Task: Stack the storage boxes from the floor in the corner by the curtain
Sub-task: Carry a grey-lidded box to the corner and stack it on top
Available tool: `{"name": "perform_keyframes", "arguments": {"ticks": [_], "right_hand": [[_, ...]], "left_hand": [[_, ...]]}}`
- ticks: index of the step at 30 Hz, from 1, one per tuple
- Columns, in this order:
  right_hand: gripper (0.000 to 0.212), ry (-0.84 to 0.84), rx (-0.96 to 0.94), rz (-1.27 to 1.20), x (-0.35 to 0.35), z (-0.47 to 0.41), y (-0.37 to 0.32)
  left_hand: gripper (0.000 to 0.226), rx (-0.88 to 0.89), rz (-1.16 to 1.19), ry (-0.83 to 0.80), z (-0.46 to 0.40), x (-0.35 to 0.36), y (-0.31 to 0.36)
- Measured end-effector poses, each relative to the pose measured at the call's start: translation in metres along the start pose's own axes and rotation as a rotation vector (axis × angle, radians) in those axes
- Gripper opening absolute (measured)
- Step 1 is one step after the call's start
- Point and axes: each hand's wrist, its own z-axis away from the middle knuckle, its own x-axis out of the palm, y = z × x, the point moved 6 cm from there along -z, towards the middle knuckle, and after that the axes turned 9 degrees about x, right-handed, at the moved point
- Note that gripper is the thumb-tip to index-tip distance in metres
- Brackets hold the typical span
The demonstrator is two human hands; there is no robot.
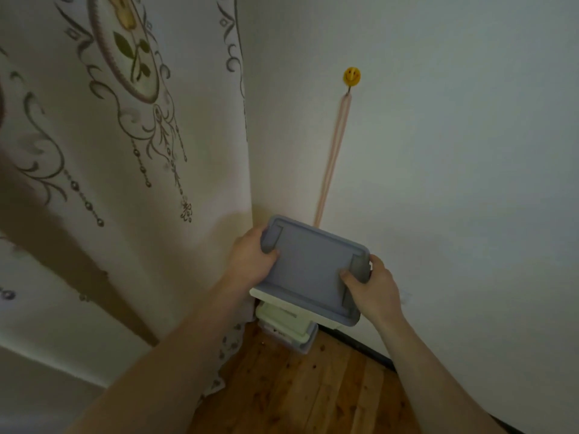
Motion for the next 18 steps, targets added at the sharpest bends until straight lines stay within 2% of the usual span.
{"name": "perform_keyframes", "arguments": {"ticks": [9,18], "right_hand": [[0.069,-0.024,0.037,0.061,0.050,-0.050,0.032],[0.069,0.010,0.088,0.060,0.136,-0.102,0.098]], "left_hand": [[0.051,0.008,0.011,-0.081,-0.038,0.052,-0.060],[0.054,0.060,0.026,-0.099,-0.073,0.125,-0.155]]}}
